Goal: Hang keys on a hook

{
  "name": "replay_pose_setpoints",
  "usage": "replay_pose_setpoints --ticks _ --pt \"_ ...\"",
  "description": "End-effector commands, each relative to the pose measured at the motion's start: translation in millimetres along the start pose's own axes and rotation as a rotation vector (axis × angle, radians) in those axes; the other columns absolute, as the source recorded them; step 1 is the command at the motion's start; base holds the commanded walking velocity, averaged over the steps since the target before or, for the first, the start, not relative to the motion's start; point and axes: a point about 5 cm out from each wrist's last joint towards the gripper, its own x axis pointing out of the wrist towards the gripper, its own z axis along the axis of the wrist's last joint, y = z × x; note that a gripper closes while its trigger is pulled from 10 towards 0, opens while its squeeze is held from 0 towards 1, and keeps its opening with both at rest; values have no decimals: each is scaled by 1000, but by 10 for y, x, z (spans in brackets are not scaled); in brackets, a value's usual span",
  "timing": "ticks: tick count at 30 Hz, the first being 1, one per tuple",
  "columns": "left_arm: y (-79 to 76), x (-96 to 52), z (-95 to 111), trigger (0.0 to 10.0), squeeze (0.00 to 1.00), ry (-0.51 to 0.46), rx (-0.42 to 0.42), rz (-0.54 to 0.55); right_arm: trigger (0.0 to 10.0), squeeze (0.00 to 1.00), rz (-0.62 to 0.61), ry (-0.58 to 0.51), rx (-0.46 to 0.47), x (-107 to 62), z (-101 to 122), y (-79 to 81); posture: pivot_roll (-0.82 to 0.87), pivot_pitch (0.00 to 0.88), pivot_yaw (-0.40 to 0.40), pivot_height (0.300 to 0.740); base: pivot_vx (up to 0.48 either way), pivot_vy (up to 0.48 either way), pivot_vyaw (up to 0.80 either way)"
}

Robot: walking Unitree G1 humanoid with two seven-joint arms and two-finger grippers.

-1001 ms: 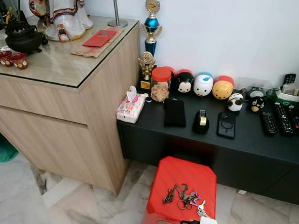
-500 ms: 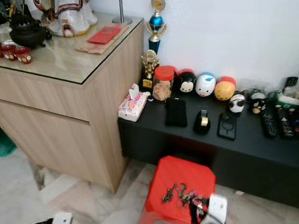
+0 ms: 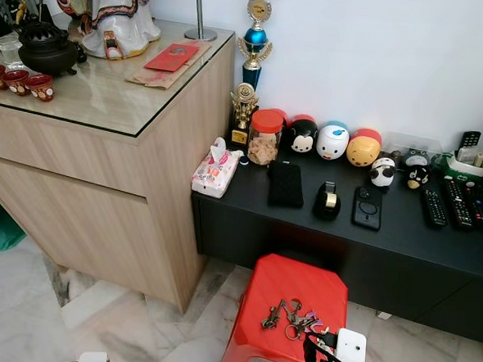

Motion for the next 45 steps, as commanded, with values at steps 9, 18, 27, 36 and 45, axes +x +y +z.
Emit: replay_pose_setpoints --ticks 9,18,27,36,45 --pt "50 -63 -183 10000 0 53 30 2 10000 0 6 -13 17 -32 -58 6 3 0 -20 740 0 0 0" --pt "62 -79 -218 10000 0 56 32 -2 10000 0 6 -10 17 -51 -92 -7 -4 0 -13 740 -110 0 0" --pt "75 -85 -230 10000 0 61 43 1 10000 0 13 -15 13 -53 -85 -8 -2 0 -15 740 0 0 0" --pt "66 -85 -234 10000 0 63 43 -2 10000 0 9 -19 6 -54 -75 -21 -7 0 -21 740 0 0 0" --pt "71 -86 -236 10000 0 64 45 -5 10000 0 13 -29 -2 -56 -67 -16 -15 0 -17 701 0 0 0"
